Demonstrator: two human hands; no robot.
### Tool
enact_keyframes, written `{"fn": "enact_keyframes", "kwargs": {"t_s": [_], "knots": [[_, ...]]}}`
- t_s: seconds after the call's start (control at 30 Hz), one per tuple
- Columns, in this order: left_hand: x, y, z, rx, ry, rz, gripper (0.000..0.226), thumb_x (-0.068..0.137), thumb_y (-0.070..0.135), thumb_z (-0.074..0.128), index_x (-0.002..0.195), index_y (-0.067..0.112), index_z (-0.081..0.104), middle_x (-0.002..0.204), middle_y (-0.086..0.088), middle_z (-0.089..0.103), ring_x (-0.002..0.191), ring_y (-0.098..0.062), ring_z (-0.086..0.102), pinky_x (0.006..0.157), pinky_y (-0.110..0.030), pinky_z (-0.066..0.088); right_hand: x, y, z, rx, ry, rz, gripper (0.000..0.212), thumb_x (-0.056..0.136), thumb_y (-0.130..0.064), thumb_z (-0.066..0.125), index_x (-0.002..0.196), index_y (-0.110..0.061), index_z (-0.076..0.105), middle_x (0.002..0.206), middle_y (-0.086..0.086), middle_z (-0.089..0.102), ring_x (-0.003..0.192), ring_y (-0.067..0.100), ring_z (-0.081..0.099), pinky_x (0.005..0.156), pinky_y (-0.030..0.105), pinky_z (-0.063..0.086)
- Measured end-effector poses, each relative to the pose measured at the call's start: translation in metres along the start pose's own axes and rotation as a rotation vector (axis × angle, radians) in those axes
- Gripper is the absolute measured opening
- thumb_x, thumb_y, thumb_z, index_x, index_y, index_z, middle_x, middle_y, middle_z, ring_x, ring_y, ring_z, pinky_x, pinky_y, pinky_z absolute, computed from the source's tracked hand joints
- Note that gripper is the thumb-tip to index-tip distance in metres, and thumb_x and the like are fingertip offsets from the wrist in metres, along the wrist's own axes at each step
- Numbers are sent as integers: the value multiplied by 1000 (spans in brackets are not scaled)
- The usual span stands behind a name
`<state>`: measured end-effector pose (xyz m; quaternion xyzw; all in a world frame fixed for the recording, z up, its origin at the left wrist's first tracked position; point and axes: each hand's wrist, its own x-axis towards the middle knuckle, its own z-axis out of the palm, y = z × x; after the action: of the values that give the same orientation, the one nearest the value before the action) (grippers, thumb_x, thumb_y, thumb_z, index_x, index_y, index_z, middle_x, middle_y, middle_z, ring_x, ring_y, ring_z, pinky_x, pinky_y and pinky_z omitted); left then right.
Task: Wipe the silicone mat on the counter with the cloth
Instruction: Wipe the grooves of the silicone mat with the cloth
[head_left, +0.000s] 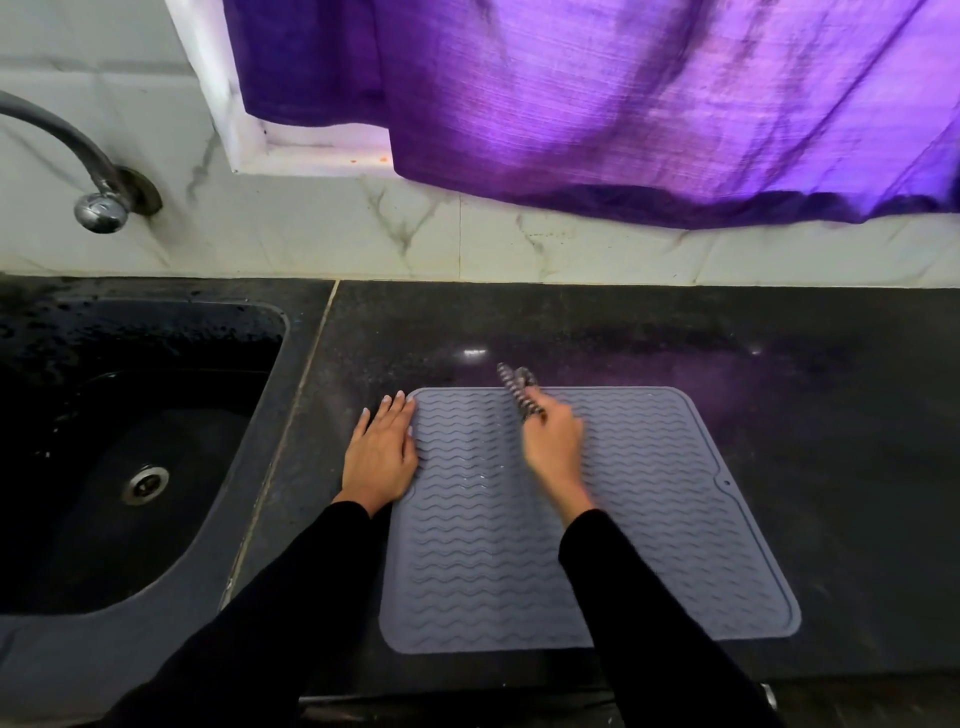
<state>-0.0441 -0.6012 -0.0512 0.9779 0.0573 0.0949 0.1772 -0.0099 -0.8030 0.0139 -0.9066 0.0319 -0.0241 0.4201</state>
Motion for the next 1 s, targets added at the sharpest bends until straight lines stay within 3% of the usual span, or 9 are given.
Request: {"fn": "enact_keyframes", "kwargs": {"t_s": [0.07, 0.13, 0.3, 0.43, 0.6, 0.7, 0.83, 0.93, 1.0], "knots": [[0, 0, 0, -4, 4, 1, 75, 81, 41, 4, 142, 11, 34, 150, -6, 32, 141, -20, 24, 116, -38, 11, -21, 1, 18, -291, -134, -199, 52, 85, -8, 49, 137, -12, 45, 139, 14, 48, 131, 26, 42, 112, 32, 25], [0, -1, 0, 3, 5, 3, 73, 82, 41, 4, 142, 11, 34, 150, -5, 32, 141, -20, 24, 116, -38, 11, -24, 9, 28, -531, -181, -361, 62, 87, -15, 49, 145, -9, 27, 154, 12, 24, 144, 25, 18, 119, 35, 6], [2, -1, 1, 0, 16, -1, 70, 84, 40, 7, 141, 13, 37, 149, -3, 35, 140, -20, 27, 115, -38, 13, -5, 9, 31, -726, -243, -399, 59, 91, -8, 41, 147, -10, 21, 156, 10, 16, 144, 27, 14, 119, 40, 11], [4, 0, -2, -24, -29, -27, 56, 91, 32, 18, 143, 15, 32, 152, -1, 29, 142, -18, 21, 116, -35, 8, 3, 6, 17, -605, -297, -394, 56, 87, -7, 51, 141, -17, 39, 151, 6, 33, 136, 27, 34, 113, 37, 27], [1, 2, -13, -54, -183, -55, 53, 99, 27, 28, 148, 13, 12, 157, -6, 9, 145, -20, 2, 116, -38, -4, 24, -3, -10, 159, -277, 23, 38, 79, -45, 67, 113, -27, 66, 118, -5, 66, 102, 9, 62, 95, 28, 48], [-17, 8, -16, 13, -150, -82, 63, 92, 40, 11, 148, 11, 8, 157, -7, 4, 145, -20, -2, 115, -38, -8, -1, -18, 1, 45, -160, -62, 35, 88, -13, 55, 119, -26, 63, 112, -7, 65, 94, 14, 63, 81, 21, 49], [-34, 11, -12, 96, -137, -51, 78, 80, 43, -8, 148, 10, 8, 157, -7, 5, 145, -19, 0, 115, -39, -8, -58, -11, 36, -394, -201, -346, 56, 85, -2, 45, 136, -24, 46, 146, 5, 41, 135, 25, 37, 114, 34, 23], [-32, 9, -9, 135, -137, -35, 87, 72, 45, -17, 148, 9, 7, 157, -7, 6, 145, -18, 2, 115, -39, -7, -78, 2, 53, -613, -178, -460, 58, 90, -4, 25, 147, -14, 22, 156, 12, 14, 145, 29, 9, 118, 40, -1], [-29, 9, -8, 158, -140, -20, 88, 71, 43, -18, 148, 8, 7, 157, -7, 5, 145, -18, 2, 115, -38, -8, -74, 3, 53, -588, -191, -447, 61, 89, -1, 33, 148, -15, 19, 157, 12, 11, 146, 28, 6, 118, 37, -3]]}}
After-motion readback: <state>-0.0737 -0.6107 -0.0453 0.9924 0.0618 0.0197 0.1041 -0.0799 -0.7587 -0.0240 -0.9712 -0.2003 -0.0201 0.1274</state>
